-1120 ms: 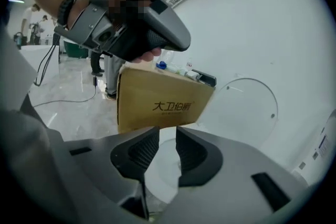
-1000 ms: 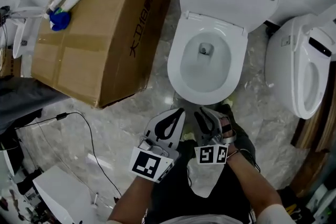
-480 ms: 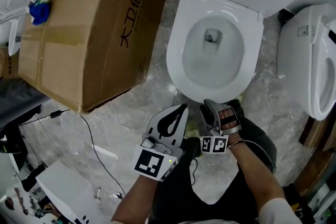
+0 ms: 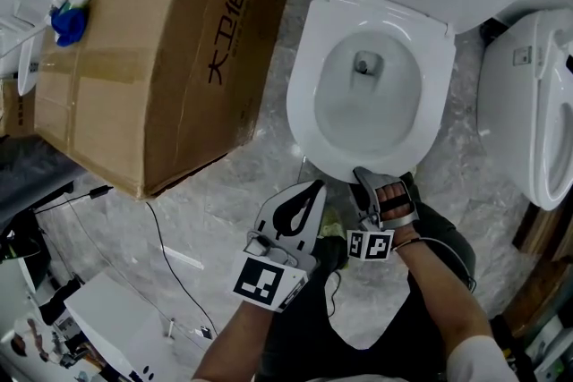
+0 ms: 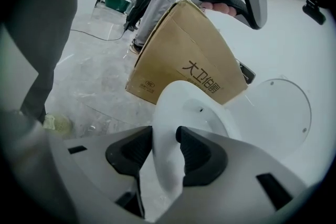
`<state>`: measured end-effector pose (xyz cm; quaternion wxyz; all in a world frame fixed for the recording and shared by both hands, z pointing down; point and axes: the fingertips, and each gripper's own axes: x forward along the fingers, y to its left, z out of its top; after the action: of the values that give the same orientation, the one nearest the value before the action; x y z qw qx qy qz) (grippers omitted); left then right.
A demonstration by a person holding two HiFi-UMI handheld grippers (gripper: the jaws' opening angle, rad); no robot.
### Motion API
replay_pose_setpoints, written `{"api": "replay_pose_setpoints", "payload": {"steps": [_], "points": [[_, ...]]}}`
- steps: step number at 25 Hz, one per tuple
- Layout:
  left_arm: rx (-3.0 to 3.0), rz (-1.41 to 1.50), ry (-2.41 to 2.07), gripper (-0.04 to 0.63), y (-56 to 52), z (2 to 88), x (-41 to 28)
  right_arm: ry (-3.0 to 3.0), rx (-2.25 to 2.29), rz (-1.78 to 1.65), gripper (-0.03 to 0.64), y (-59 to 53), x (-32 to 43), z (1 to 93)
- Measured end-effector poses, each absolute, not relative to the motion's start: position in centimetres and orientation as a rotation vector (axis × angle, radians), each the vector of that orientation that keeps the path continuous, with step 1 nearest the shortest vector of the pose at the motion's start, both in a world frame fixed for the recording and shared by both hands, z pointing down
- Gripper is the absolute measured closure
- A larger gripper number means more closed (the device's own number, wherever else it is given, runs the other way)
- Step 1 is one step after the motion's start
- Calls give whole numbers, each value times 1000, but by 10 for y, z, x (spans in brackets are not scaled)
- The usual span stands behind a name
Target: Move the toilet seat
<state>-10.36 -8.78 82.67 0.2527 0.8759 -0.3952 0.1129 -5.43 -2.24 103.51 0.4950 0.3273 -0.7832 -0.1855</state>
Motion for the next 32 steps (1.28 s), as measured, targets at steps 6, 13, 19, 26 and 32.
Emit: {"api": "replay_pose_setpoints", "payload": {"steps": [6, 13, 19, 26, 32], "points": [[2383, 314, -1069, 586, -88, 800, -104, -1904, 790, -408, 451, -23, -55, 1000], [2413, 275, -1062, 586, -91, 721, -103, -1898, 788, -410, 462, -33, -53, 911], [2460, 212, -1048, 586, -98, 637, -93, -1873, 841, -401, 468, -59, -40, 833], [2529, 239, -1058, 586, -122, 571, -83, -1868, 891, -387, 468, -104, -22, 767], [2542, 228, -1102, 586, -150, 521, -71, -1890, 919, -402, 468, -138, -3, 717]]}}
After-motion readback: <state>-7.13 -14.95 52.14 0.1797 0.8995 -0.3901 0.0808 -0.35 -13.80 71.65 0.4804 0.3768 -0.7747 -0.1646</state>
